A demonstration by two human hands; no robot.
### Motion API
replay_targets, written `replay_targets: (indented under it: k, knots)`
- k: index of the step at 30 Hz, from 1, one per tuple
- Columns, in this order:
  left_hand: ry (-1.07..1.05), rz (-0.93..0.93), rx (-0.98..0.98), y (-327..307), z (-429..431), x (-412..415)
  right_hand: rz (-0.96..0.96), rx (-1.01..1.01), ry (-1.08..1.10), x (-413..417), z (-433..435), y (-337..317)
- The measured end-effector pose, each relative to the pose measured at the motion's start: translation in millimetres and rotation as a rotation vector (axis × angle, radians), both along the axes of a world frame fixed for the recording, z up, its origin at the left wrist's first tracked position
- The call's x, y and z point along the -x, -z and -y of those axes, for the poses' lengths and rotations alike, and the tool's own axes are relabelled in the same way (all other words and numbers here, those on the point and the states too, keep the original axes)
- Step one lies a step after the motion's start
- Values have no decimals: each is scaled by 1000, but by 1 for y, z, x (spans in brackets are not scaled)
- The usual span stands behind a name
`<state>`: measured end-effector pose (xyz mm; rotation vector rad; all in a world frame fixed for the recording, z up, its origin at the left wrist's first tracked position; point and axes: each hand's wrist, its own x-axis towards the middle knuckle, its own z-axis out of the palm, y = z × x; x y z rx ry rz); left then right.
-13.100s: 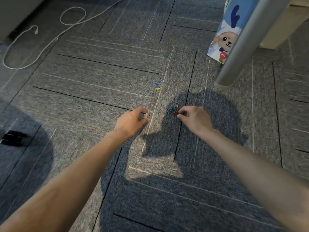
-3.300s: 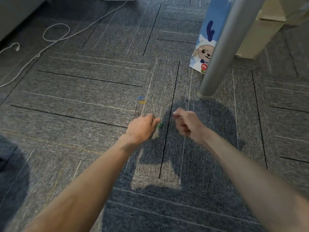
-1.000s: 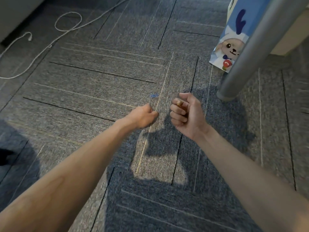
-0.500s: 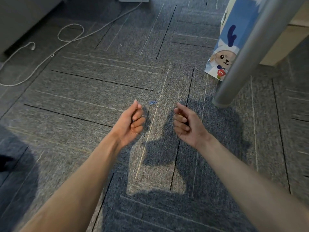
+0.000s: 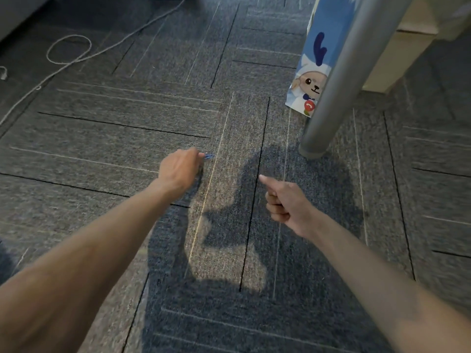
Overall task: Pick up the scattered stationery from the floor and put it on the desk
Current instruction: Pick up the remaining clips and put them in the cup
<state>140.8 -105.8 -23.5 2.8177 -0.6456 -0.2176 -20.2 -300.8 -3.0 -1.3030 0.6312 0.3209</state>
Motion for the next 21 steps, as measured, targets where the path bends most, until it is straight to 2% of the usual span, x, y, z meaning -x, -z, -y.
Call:
replay_targets:
  k: [4, 7, 10, 17, 21]
  knots:
    - [140, 139, -83, 1, 11, -4, 51, 397, -153, 9, 10, 0]
    - [204, 149, -146, -2, 16, -7, 164, 780, -210, 9, 14, 7]
    - [264, 154, -206, 1, 17, -8, 286, 1013, -277, 8, 19, 16]
    - [290, 23, -191, -4, 18, -13, 333, 1067, -295, 6, 21, 20]
    - [142, -279, 120, -20, 14, 11, 333, 1020, -278, 3, 19, 16]
